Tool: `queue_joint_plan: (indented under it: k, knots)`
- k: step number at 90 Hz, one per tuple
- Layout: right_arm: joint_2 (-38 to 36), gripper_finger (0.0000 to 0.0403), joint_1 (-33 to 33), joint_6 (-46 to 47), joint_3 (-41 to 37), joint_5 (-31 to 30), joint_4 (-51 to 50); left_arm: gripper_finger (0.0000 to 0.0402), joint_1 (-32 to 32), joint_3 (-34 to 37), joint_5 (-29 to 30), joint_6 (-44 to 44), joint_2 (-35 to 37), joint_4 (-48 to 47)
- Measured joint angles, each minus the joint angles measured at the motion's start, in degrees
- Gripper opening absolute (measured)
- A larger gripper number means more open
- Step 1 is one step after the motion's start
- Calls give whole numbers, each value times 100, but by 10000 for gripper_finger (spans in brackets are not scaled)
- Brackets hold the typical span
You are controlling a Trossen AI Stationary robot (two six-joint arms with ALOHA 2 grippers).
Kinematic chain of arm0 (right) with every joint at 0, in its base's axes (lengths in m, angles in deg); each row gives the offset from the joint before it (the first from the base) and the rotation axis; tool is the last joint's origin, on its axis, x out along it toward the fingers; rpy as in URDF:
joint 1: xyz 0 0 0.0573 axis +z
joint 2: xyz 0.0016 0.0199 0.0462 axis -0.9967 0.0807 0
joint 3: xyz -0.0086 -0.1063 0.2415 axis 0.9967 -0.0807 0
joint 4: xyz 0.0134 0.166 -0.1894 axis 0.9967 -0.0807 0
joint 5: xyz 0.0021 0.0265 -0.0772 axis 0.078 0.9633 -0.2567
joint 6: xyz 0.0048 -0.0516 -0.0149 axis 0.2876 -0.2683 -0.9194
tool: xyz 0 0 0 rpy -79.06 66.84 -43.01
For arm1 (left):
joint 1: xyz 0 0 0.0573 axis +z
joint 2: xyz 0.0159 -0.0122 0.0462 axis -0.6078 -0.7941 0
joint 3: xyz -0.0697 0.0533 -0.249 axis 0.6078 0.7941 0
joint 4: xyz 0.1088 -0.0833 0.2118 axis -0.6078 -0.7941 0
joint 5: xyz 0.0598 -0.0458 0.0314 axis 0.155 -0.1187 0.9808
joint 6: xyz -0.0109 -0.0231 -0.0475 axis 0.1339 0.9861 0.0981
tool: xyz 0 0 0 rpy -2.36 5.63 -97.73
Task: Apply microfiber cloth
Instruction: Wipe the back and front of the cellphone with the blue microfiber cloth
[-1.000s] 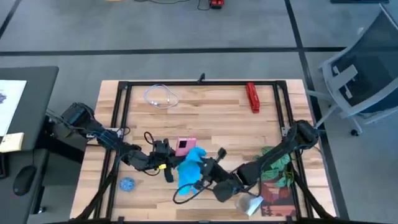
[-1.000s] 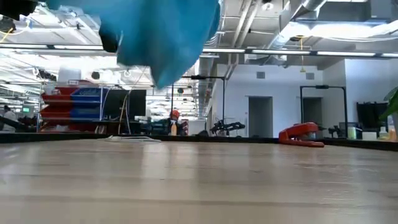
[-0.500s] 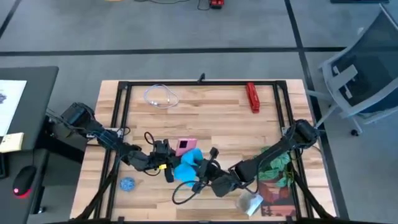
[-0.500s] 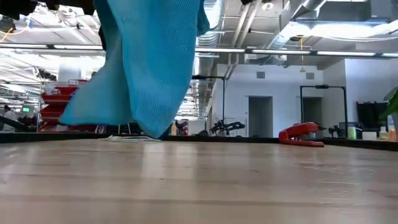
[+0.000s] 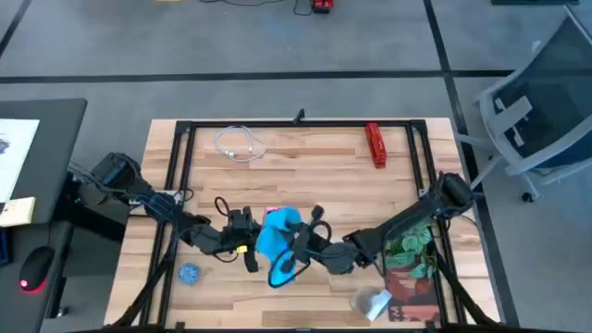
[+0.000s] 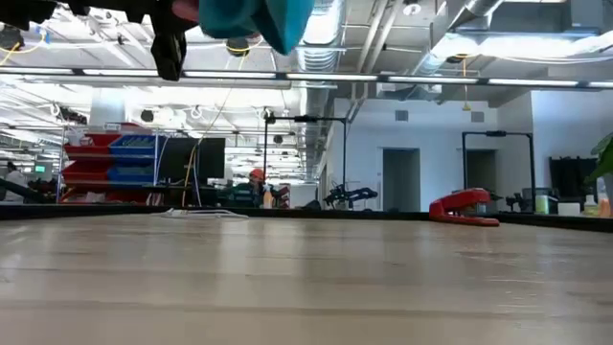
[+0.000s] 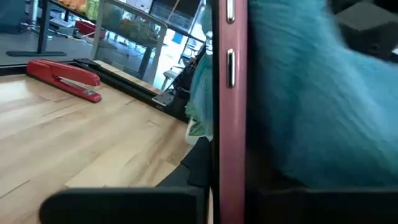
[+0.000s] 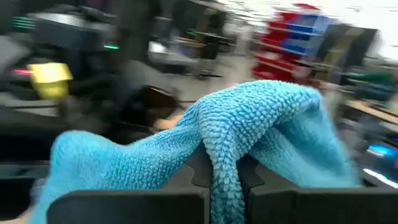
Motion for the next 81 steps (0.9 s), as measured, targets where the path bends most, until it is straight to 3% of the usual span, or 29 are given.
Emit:
queue_joint_plan:
  k: [8,14,33,45,68,81]
  knots:
    - [4,0,-119,477,0,826,-457,11,0,0,-2,-11,-2,-13]
    - [4,0,-178,580,0,914,-580,11,0,2,4,-10,-4,-40]
    - [-53,0,4,-580,-2,-1231,353,11,10,4,61,62,-2,-129]
    - [-74,0,133,-1074,0,-1509,506,11,7,4,3,79,-2,-252]
    - [-39,0,555,1920,-2,-1004,-2108,11,0,4,-91,48,-3,-67]
    - [243,0,689,2461,-7,-504,-1993,11,0,-28,-149,-104,-2,193]
